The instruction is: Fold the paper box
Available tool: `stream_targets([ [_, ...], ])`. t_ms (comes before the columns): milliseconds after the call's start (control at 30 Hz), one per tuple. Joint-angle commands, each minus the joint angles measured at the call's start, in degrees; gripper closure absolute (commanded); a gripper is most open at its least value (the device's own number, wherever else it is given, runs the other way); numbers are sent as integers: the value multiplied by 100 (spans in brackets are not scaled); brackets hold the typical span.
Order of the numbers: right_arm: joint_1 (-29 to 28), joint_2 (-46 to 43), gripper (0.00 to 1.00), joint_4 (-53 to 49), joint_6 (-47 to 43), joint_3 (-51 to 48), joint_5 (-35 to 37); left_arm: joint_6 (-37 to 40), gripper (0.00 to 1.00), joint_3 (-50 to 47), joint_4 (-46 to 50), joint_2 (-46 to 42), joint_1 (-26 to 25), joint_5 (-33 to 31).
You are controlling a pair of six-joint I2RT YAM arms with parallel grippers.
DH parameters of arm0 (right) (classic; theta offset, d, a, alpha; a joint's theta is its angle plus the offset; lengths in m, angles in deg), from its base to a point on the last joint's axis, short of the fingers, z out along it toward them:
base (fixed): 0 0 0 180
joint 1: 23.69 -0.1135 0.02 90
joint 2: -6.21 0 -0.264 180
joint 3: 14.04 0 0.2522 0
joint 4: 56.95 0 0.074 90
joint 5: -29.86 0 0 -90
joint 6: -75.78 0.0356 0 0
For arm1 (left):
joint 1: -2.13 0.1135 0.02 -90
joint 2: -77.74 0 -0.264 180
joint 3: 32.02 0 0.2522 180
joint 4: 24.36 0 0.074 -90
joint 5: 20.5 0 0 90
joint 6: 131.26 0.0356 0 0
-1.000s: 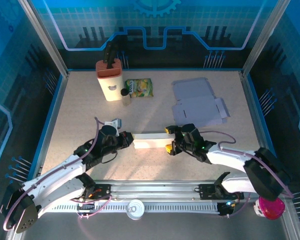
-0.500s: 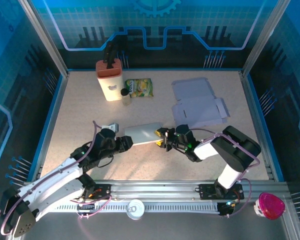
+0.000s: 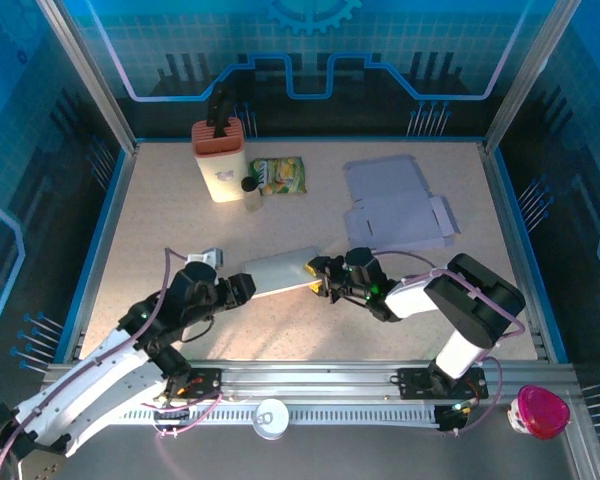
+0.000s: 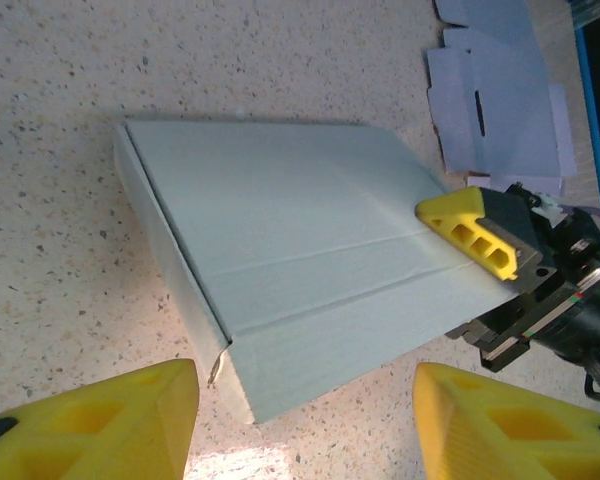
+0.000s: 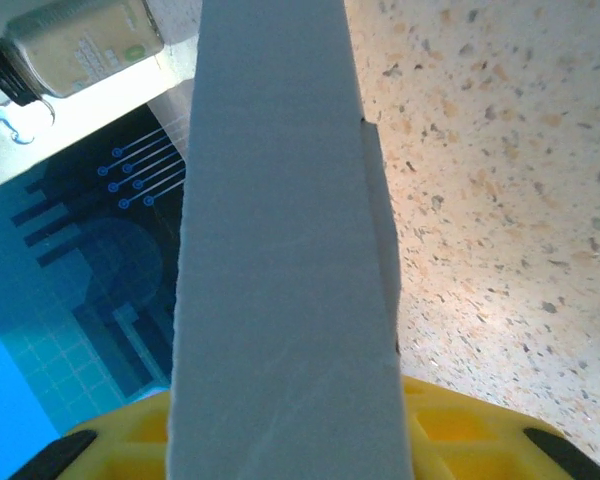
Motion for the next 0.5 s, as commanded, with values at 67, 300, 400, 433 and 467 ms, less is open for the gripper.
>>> stream_targets([
  [67,-113,-78,66,-423,-261,173,132,-8,43,70,68,42,-27,1],
  [300,-161,-899,67,-1267,-21,64,288,12,44,17,-67,425,-28,98],
  [400,-163,-1779,66,-2491,93,94,433,138,43,100,-107,434,-31,137],
  [433,-148,-2101,65,-2894,143,106,519,287,43,168,-136,474,-27,202],
  [467,-125,-2358,65,-3329,168,146,590,523,43,229,-207,512,-30,341],
])
